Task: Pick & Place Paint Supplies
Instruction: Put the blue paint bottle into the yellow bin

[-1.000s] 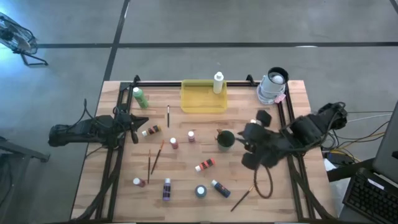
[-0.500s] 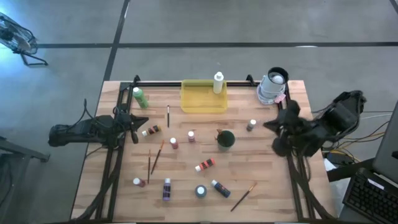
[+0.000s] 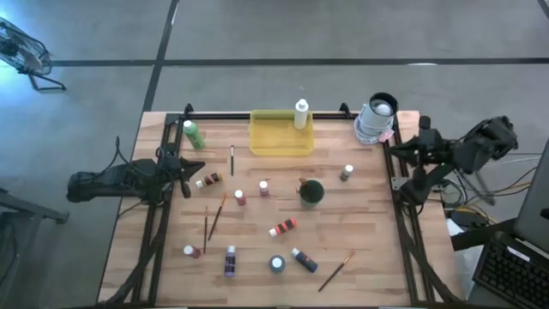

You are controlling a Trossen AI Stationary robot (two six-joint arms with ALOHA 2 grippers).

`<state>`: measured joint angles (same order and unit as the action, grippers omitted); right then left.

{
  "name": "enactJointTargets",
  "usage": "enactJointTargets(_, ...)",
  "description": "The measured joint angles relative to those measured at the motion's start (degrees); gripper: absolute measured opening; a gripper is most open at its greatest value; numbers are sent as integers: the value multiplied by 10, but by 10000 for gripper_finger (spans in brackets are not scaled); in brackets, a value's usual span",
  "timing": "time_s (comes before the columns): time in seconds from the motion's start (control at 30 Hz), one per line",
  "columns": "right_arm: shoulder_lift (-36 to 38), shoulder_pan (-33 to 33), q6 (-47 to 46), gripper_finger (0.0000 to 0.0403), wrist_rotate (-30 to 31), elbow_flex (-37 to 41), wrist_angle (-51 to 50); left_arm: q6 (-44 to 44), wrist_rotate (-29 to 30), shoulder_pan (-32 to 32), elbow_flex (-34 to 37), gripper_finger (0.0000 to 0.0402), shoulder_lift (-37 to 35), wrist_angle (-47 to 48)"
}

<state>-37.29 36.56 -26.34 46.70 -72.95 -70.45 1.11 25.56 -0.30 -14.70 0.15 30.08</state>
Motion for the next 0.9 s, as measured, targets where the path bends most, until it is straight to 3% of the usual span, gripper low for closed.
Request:
enactJointTargets(0.4, 242, 0, 173, 8, -5, 167, 142, 0, 0, 0, 0, 23, 0, 0)
enactJointTargets(0.73, 369, 0, 200, 8, 2, 263, 168, 0, 0, 0, 0, 23, 0, 0)
enactJointTargets(0.9, 367, -1, 153, 8, 54, 274, 115, 0, 0, 0, 0, 23, 1, 0)
